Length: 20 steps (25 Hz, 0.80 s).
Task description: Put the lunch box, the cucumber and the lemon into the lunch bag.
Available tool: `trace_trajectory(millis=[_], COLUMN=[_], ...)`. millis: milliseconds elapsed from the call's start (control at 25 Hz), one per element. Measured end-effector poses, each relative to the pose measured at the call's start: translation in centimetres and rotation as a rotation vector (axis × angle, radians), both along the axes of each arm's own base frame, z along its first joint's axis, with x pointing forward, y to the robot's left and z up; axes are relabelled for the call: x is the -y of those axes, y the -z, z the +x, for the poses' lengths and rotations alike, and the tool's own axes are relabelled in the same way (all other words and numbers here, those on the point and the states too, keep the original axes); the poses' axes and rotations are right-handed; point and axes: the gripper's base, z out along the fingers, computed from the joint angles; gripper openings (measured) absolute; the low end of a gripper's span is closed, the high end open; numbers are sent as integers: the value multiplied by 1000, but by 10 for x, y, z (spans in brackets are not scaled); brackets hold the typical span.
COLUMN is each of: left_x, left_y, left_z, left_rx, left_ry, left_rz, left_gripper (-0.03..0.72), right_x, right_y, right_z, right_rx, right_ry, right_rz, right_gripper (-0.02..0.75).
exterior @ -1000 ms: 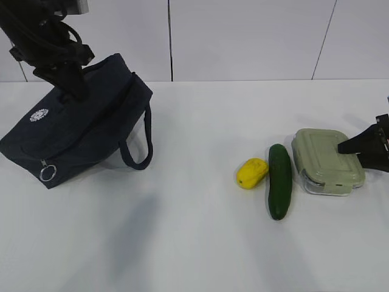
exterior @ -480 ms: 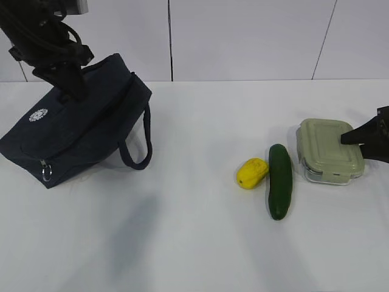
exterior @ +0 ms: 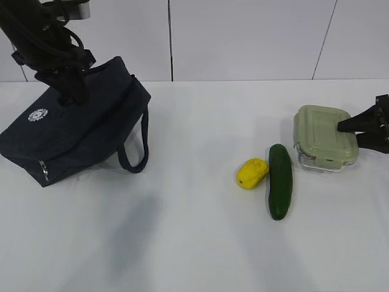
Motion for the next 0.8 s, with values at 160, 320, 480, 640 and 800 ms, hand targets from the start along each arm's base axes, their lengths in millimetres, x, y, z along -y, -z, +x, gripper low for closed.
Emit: trace_trajectory(millis=[160, 320, 480, 640, 800], left_x=[0, 0, 0, 1, 1], left_y=[0, 0, 0, 0, 0], left_z=[0, 0, 0, 0, 0], left_rx=[0, 1, 1, 1, 1], left_ry=[0, 0, 0, 3, 3], left_rz=[2, 4, 4, 4, 4], left_gripper=[8, 8, 7, 7, 7], right_x=[-9, -25, -43, -67, -94], right_y=[-10, -20, -26, -29, -36], right_z=[4, 7, 11, 17, 24], right_rx=[27, 48, 66, 77, 94], right_ry=[-1, -30, -59, -94, -144], right_rz=[13, 14, 28, 55, 67], right_gripper=[354, 354, 354, 354, 354])
